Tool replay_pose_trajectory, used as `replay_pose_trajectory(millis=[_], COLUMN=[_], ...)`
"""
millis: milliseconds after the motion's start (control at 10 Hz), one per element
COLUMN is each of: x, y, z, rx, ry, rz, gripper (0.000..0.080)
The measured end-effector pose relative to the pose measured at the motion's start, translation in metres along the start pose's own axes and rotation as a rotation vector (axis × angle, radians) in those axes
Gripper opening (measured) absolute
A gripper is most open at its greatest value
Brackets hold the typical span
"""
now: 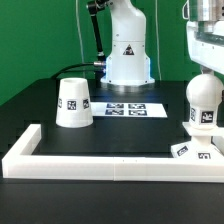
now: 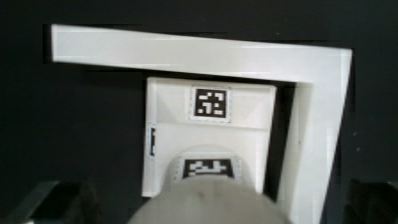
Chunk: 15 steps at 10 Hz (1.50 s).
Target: Assemble lamp
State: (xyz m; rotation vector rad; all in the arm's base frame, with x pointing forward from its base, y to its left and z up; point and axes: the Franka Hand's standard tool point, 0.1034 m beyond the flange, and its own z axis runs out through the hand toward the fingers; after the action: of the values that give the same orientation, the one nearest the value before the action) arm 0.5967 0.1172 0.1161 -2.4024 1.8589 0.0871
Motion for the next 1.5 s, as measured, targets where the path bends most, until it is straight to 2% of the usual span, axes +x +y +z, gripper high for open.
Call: replay_pose_trajectory(millis=[600, 1000, 1500], x=[0.000, 0.010, 0.018], y=[0.001, 0.007, 0.004], z=[0.002, 0.004, 0.002], rx=[0.002, -0.035, -0.055], ry=[0.002, 0.035, 0.052], rz=[-0.403, -0.855, -1.347], gripper=[0.0699, 0.0699, 0.0699])
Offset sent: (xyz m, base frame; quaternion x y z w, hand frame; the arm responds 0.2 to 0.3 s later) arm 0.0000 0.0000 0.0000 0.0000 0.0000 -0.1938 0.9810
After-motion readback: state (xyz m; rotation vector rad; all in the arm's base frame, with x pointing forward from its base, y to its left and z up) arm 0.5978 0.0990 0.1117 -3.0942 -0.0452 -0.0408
